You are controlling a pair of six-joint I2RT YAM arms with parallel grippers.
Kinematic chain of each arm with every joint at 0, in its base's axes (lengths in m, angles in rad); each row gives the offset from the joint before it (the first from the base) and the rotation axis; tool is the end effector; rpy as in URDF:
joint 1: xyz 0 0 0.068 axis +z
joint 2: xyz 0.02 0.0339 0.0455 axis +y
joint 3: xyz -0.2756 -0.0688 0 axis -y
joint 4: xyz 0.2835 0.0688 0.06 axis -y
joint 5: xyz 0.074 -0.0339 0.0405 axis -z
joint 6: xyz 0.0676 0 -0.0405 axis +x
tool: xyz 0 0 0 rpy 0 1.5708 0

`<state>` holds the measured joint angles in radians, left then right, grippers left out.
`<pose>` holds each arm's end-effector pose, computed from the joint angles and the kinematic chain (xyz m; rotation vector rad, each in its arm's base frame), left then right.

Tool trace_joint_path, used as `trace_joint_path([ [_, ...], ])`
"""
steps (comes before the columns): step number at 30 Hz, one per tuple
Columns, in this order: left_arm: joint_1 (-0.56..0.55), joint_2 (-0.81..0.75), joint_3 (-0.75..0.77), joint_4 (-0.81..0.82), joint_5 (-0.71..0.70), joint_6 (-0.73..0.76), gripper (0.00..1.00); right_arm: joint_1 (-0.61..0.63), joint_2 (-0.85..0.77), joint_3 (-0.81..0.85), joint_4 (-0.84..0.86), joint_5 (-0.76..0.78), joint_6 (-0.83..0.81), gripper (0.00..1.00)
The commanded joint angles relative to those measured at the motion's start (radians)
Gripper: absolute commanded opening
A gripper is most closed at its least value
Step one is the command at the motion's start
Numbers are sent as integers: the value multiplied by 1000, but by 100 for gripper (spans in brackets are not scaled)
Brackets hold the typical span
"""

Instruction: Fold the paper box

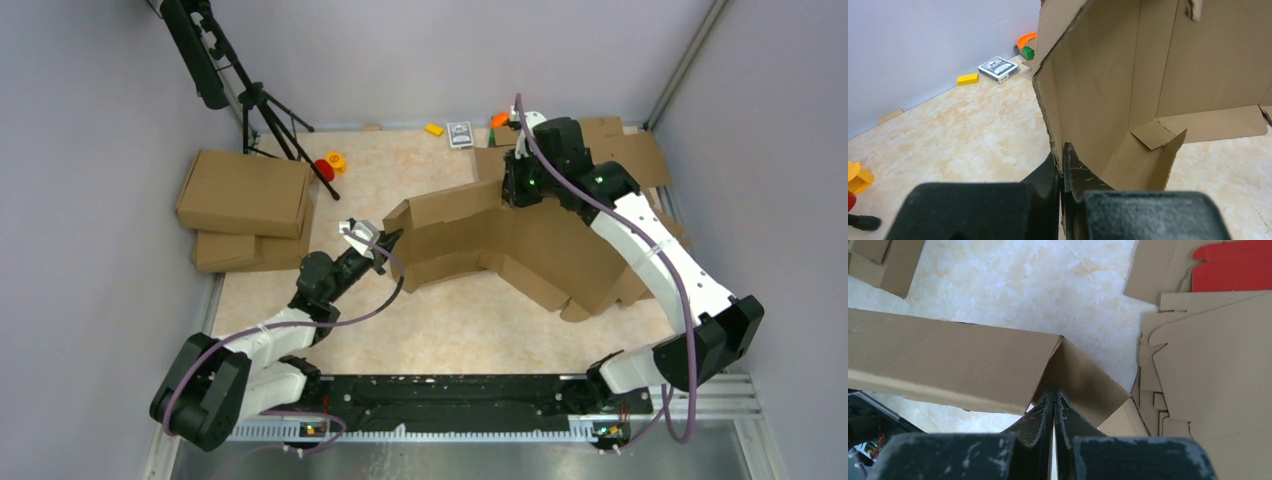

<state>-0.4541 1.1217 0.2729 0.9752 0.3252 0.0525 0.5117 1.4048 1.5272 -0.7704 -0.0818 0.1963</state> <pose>0.2329 -0.1377 0.2061 0.6251 1.3367 -0.5616 0.3123 0.1817 0.3941 -0.4001 2.2233 0.4760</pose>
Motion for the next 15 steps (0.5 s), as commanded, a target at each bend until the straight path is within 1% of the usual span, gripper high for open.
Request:
trace_joint_path([
  [1, -4, -3, -9, 52, 33, 22, 0, -19, -63, -19, 50, -26, 57, 0],
  [9, -6, -8, -12, 54, 41, 34, 0, -49, -98, 83, -5, -1, 45, 0],
  [12, -8, -6, -14, 54, 44, 37, 0, -62, -96, 121, -33, 15, 12, 10],
  [14, -10, -7, -13, 54, 44, 40, 0, -68, -91, 157, -55, 19, -20, 19],
  [15, -12, -7, -14, 54, 44, 42, 0, -68, -85, 180, -69, 27, -40, 26],
])
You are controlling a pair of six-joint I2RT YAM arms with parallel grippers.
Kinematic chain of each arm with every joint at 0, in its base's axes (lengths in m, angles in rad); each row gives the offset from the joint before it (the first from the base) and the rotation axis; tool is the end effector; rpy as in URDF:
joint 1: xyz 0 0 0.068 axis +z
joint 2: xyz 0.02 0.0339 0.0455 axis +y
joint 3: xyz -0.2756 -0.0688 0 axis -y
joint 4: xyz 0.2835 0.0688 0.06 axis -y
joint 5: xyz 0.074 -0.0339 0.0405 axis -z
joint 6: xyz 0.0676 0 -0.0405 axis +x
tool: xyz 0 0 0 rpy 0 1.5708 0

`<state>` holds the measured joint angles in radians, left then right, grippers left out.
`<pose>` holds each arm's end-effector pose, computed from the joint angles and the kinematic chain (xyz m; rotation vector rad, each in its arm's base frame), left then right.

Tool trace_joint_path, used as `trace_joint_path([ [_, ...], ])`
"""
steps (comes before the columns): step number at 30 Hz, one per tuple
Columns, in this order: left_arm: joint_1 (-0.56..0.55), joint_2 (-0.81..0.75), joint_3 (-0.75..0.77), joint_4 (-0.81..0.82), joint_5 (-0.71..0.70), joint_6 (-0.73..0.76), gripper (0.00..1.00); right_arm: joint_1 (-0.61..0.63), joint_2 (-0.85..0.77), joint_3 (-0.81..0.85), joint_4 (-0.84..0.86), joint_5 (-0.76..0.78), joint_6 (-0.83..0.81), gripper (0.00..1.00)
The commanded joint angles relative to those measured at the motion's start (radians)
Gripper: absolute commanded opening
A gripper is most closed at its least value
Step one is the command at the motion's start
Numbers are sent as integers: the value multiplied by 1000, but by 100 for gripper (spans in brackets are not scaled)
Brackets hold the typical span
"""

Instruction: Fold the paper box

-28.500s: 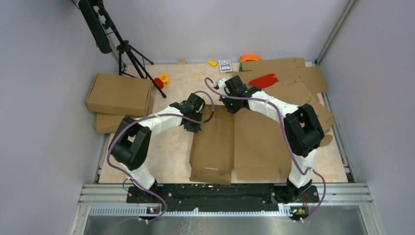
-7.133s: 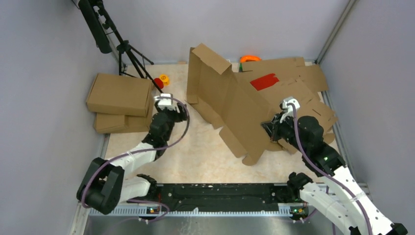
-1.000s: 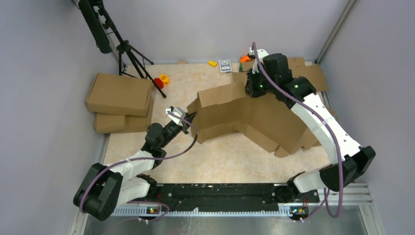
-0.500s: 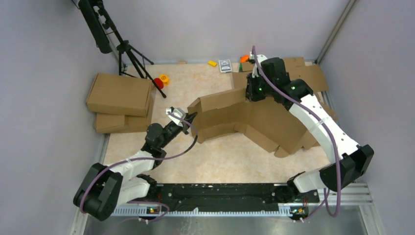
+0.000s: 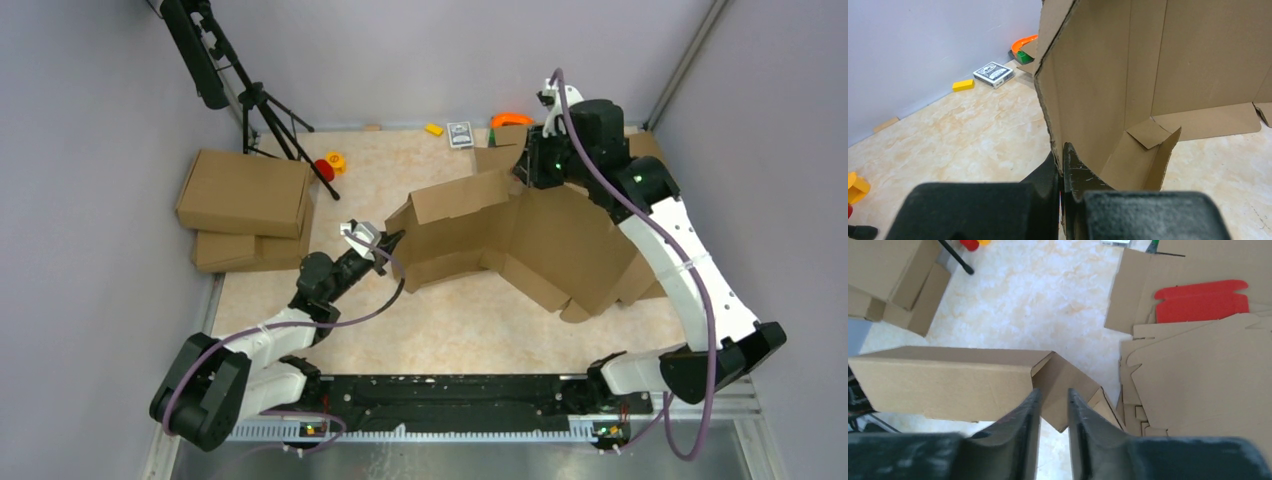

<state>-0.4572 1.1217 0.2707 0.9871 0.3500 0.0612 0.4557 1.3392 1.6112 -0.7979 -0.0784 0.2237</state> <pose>0.2308 -0.1394 0.2068 0.6508 1.3164 -0.5740 0.2994 0.1526 0.4447 -0.2947 2.1127 0.4880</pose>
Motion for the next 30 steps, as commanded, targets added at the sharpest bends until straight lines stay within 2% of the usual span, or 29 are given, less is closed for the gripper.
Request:
trace_joint_path([
  [1, -8, -7, -11, 43, 20, 33, 0, -12, -14, 121, -62, 38, -86, 33],
  [5, -10, -8, -9, 38, 20, 36, 0, -27, 26, 222, -175, 126, -161, 61],
  [7, -9, -10, -10, 36, 19, 38, 0, -52, 64, 267, -247, 114, -181, 69],
  [9, -12, -9, -8, 35, 18, 38, 0, -61, 85, 272, -302, 85, -204, 74],
  [13, -12, -8, -8, 33, 15, 39, 0, -61, 66, 186, -324, 11, -218, 75],
  [16, -12, -11, -10, 32, 11, 38, 0, -61, 15, 92, -308, -17, -218, 69],
  [21, -15, -1, -5, 33, 15, 34, 0, -61, -17, 7, -309, -47, -218, 47],
  [24, -17, 4, -4, 36, 14, 31, 0, -61, -20, -14, -300, -69, -208, 22],
  [26, -16, 5, -4, 36, 14, 26, 3, -59, -34, -23, -277, -99, -188, 17],
  [30, -17, -16, 1, 22, 11, 10, 19, -42, -52, -36, -237, -126, -141, 16],
])
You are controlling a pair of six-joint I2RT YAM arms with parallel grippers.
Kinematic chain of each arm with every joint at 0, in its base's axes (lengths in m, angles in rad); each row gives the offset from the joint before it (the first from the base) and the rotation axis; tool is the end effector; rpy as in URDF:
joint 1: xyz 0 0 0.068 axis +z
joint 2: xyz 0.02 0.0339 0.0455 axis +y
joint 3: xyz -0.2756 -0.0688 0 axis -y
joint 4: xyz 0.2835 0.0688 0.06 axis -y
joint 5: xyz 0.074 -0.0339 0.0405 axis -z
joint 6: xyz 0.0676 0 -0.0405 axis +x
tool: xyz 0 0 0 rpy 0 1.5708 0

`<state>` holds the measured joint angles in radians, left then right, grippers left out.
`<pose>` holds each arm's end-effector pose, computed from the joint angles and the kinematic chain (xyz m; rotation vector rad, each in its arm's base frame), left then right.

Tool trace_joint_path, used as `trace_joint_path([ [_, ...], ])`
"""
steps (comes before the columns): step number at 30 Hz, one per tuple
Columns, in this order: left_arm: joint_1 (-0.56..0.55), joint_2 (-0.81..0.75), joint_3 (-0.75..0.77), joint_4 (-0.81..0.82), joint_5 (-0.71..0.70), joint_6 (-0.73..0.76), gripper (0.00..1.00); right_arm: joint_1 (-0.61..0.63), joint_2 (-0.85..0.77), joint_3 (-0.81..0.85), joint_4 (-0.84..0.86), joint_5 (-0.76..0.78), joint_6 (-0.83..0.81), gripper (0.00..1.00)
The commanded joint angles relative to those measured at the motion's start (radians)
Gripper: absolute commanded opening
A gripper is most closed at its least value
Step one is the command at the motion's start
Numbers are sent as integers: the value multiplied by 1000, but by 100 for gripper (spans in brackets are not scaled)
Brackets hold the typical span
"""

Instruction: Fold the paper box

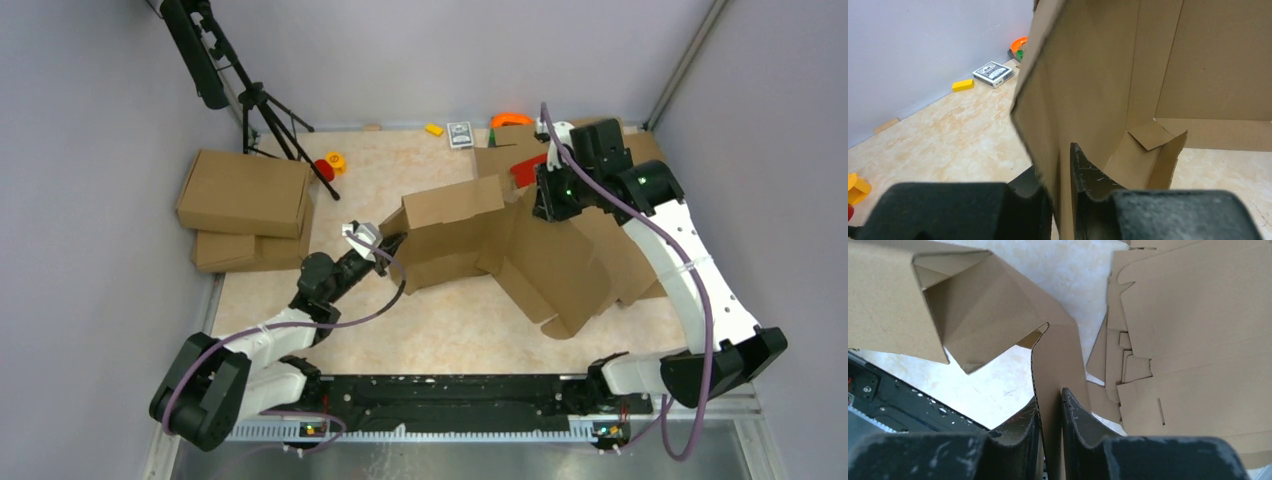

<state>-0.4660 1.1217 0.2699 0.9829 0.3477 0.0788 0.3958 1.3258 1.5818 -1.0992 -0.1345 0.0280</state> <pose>0.2296 -0.1413 0.2059 0.6670 1.3127 -0.5656 0.2788 0.1263 0.4054 -0.5065 2.3817 0.3552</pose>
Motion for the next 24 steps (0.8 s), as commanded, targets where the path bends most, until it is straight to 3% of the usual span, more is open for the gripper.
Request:
trace_joint_path([
  [1, -9, -26, 7, 11, 13, -14, 23, 26, -37, -7, 66, -62, 63, 16],
  [9, -12, -111, 89, -186, -28, -73, 45, 61, -25, -4, 79, -2, 146, 18],
  [18, -16, -231, 122, -373, -160, -173, 54, 83, -16, 24, 76, 58, 226, 16],
  [19, -16, -233, 125, -385, -165, -169, 53, 85, -16, 24, 75, 57, 226, 16],
  [24, -16, -217, 180, -442, -146, -164, 9, 100, -16, 24, 76, 66, 240, 16],
])
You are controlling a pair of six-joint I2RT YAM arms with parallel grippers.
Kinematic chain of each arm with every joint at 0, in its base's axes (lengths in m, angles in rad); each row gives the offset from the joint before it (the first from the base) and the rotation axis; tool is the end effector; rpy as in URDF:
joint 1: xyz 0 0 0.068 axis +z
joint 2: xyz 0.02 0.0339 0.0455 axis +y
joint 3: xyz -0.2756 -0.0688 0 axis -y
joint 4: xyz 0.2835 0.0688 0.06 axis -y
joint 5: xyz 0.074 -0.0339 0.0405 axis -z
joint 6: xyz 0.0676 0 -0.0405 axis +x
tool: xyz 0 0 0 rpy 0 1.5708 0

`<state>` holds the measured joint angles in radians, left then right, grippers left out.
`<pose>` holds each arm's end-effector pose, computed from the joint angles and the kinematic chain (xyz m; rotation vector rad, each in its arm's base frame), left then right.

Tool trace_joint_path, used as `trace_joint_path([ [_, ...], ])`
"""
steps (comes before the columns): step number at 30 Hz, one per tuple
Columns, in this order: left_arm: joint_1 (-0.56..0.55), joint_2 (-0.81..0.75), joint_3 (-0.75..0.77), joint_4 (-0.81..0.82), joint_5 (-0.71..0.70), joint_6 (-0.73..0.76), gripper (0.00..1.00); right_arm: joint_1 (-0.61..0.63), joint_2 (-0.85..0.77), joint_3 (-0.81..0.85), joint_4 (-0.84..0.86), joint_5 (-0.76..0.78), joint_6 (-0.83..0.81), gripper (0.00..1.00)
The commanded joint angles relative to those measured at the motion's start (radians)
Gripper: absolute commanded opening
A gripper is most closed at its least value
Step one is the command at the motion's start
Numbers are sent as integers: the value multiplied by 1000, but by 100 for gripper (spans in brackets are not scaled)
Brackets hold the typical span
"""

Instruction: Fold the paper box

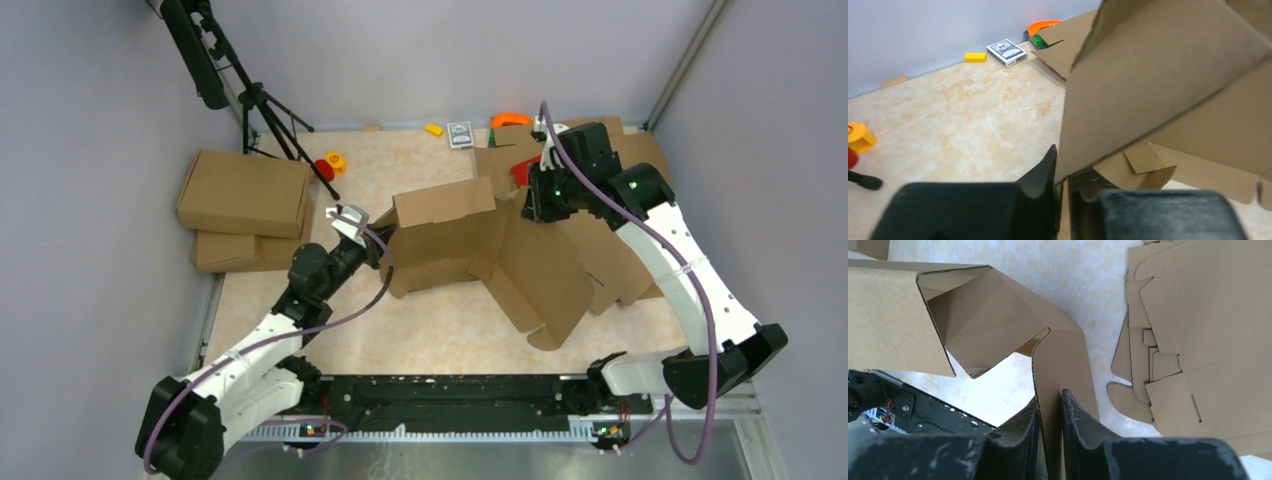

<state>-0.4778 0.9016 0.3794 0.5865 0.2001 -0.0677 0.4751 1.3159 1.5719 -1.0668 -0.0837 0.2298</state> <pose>0.2288 -0.1336 0.2493 0.4712 1.4623 -0.5865 0.2704 0.1454 0.4076 -0.3365 2.3985 0.4291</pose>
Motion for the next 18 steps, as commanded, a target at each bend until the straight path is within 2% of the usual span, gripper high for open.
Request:
trace_joint_path([
  [1, -4, 10, 82, -51, 10, -27, 5, 24, -6, 35, 44, 19, 46, 16],
  [3, -5, 29, 110, -75, 14, -51, 0, 34, -6, 39, 50, 21, 74, 15],
  [9, -28, 77, 161, -112, -126, -172, 1, 123, -12, 25, 126, 15, 178, 13],
  [14, -59, 115, 199, -120, -274, -188, 3, 198, 0, 38, 150, 36, 207, 12],
  [18, -60, 137, 225, -120, -331, -205, 4, 205, -7, 42, 150, 44, 214, 11],
])
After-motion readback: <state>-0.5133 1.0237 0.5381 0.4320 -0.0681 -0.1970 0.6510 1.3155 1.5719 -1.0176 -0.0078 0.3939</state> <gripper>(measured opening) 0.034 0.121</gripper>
